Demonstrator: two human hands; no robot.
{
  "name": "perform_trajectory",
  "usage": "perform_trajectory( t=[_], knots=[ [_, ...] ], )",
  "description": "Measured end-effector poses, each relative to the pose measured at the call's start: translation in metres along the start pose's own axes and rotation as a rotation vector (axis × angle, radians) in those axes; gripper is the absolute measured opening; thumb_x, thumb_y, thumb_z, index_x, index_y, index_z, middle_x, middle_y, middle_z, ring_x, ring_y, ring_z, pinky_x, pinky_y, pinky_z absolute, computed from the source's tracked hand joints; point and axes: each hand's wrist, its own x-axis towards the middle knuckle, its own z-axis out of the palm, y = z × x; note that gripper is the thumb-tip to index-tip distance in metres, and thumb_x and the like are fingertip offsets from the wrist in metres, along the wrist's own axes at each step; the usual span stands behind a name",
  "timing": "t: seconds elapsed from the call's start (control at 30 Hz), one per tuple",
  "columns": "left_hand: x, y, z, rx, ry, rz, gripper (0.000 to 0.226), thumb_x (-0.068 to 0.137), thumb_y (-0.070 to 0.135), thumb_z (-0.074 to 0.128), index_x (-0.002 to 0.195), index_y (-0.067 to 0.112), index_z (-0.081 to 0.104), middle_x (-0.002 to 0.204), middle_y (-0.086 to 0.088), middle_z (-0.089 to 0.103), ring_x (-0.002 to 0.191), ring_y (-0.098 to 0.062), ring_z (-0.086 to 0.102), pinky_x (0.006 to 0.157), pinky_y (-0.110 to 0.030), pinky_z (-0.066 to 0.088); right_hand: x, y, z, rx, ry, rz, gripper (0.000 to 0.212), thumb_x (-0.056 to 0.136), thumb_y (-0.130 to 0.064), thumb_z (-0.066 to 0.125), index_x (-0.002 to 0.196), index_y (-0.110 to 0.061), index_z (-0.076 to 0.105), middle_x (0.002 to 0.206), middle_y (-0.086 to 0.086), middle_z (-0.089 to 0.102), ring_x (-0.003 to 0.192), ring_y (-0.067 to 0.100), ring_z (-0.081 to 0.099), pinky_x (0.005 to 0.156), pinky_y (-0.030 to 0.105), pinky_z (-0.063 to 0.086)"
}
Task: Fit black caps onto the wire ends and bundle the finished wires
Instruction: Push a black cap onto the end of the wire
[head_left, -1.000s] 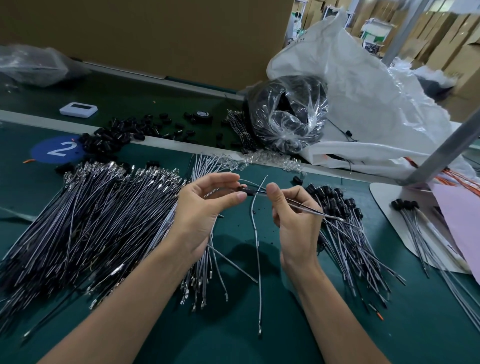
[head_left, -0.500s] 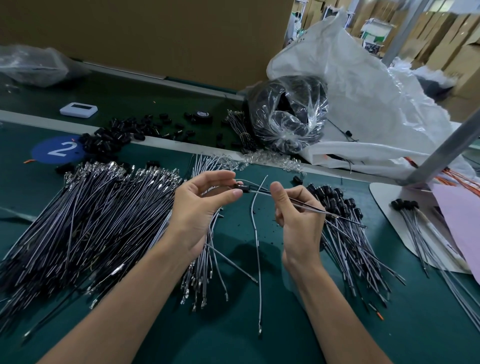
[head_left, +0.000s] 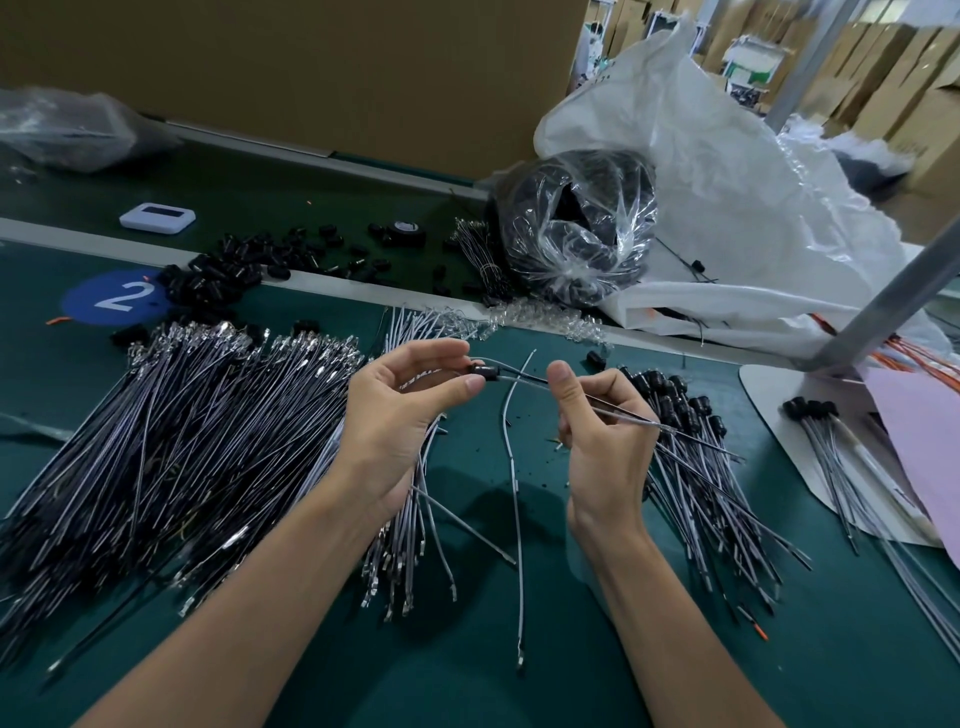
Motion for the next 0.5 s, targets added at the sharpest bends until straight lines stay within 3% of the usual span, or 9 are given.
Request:
perform_trajectory(
  t=[0.5],
  knots=[
    [-0.0027, -0.0004, 0.0034, 0.088, -0.02, 0.06, 0.032, 0.054, 0.007, 0.079, 0.084, 0.016, 0.073, 0.08, 0.0, 0.074, 0.079, -0.009, 0.07, 0.072, -0.015, 0.052, 0.0, 0.0035, 0.0012, 0.009, -0.026, -0.002, 0.03, 0.077, -0.034, 0.076, 0.065, -0.014, 0.057, 0.05, -0.008, 0.047, 0.046, 0.007, 0.037, 0.048, 0.017, 0.033]
  ],
)
